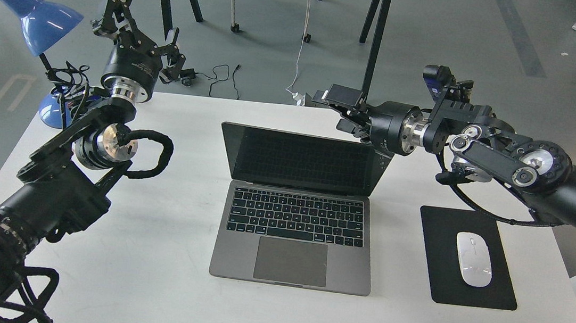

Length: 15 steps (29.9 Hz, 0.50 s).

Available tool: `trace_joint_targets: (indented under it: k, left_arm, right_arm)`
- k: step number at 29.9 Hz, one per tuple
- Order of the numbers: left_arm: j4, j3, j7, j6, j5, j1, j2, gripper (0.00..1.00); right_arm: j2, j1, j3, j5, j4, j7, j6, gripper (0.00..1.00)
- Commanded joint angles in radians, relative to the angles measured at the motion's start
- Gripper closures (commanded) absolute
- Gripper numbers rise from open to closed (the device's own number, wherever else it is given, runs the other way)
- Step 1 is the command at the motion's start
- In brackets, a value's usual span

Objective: Close notebook with right arm
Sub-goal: 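Push the top of the laptop screen toward the keyboard with the right gripper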

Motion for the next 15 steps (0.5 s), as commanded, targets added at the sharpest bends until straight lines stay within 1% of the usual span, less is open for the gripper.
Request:
trace_joint_targets:
  k: [1,11,15]
  left_arm:
    - [0.0,0.0,0.0,0.0,0.0,0.0,0.001,0.0]
    - [0.0,0.0,0.0,0.001,0.0,0.0,0.001,0.0]
    - [0.0,0.0,0.0,0.0,-0.001,0.0,0.001,0.0]
  right_arm:
    - [-0.014,-0.001,-0.033,0.0,0.036,0.0,0.005,0.0]
    - [-0.034,-0.019,-0.062,-0.009,0.116,0.0,0.047,0.0]
    - [-0.034,-0.022,-0.096,-0.009,0.148,0.0,0.047,0.0]
